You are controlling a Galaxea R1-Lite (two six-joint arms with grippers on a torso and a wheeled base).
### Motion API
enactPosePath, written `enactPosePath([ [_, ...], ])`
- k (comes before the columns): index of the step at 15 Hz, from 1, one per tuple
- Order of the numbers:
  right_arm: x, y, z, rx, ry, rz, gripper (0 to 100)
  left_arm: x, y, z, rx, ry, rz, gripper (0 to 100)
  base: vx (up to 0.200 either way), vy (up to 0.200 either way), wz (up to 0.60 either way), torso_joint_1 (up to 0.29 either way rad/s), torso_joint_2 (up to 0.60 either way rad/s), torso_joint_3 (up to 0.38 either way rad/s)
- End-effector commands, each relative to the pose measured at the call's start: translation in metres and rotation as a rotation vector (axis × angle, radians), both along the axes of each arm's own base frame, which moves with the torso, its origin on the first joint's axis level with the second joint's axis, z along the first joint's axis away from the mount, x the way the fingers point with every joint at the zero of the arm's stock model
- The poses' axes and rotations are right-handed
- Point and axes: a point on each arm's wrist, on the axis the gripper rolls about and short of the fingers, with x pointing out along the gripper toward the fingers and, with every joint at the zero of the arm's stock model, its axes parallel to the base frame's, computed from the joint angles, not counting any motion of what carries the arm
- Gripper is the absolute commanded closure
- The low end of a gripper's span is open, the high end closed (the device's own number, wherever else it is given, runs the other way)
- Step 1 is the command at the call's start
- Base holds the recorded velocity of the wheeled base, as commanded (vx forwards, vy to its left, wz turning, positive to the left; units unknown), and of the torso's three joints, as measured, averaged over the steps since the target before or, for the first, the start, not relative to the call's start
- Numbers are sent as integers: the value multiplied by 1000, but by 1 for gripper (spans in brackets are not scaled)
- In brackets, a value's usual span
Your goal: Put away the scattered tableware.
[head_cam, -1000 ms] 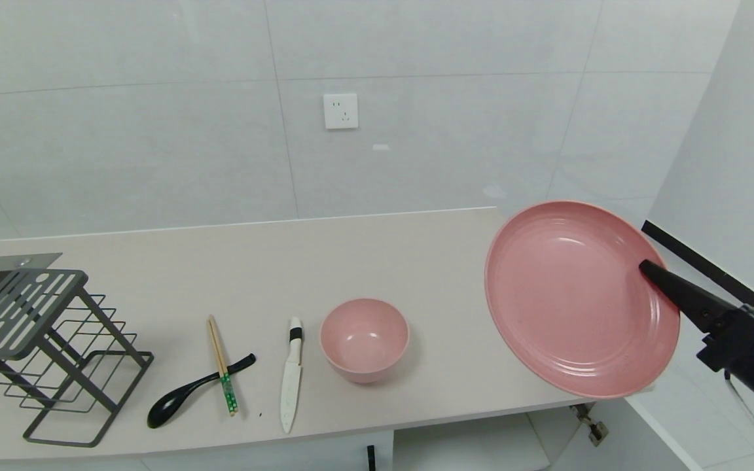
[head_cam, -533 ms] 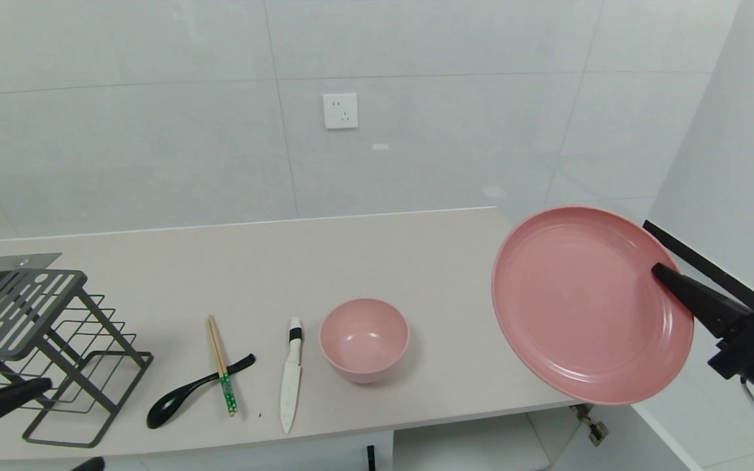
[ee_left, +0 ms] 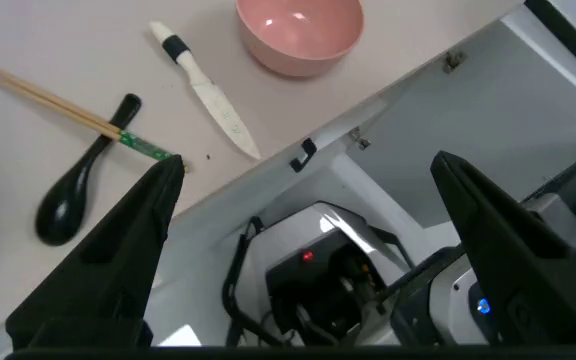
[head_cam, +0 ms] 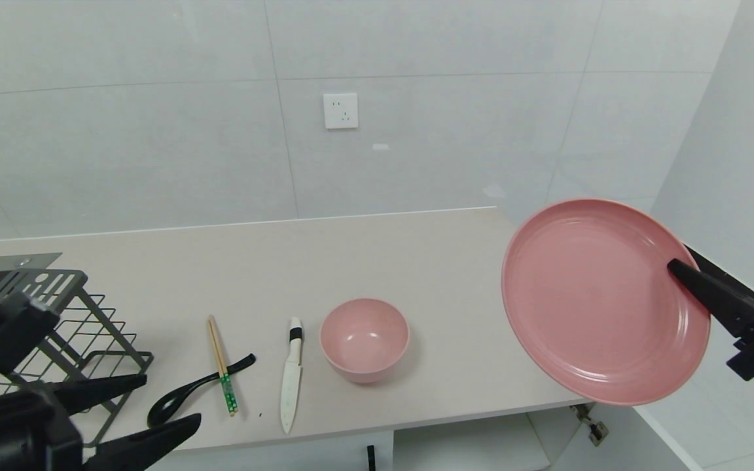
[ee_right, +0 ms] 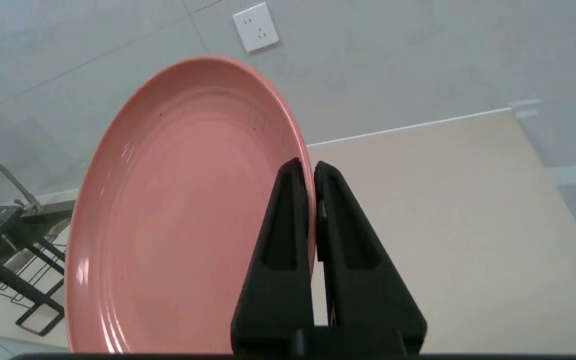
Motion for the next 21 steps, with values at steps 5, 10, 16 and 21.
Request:
enactPosePath([
  [5,-1,0,0,0,0,4,100,87,-48,-36,55,124,20,0,0,0,0,0,0,0],
  [10,-1,-1,0,0,0,4,100,124,-81,-54,116,147,6,0,0,0,0,0,0,0],
  [16,-1,0,-1,0,1,4,100,162,-100,-93,113,100,0,0,0,0,0,0,0,0],
  [21,-1,0,-1,0,1,4,100,178,-106,-102,113,108,7,0,0,0,0,0,0,0],
])
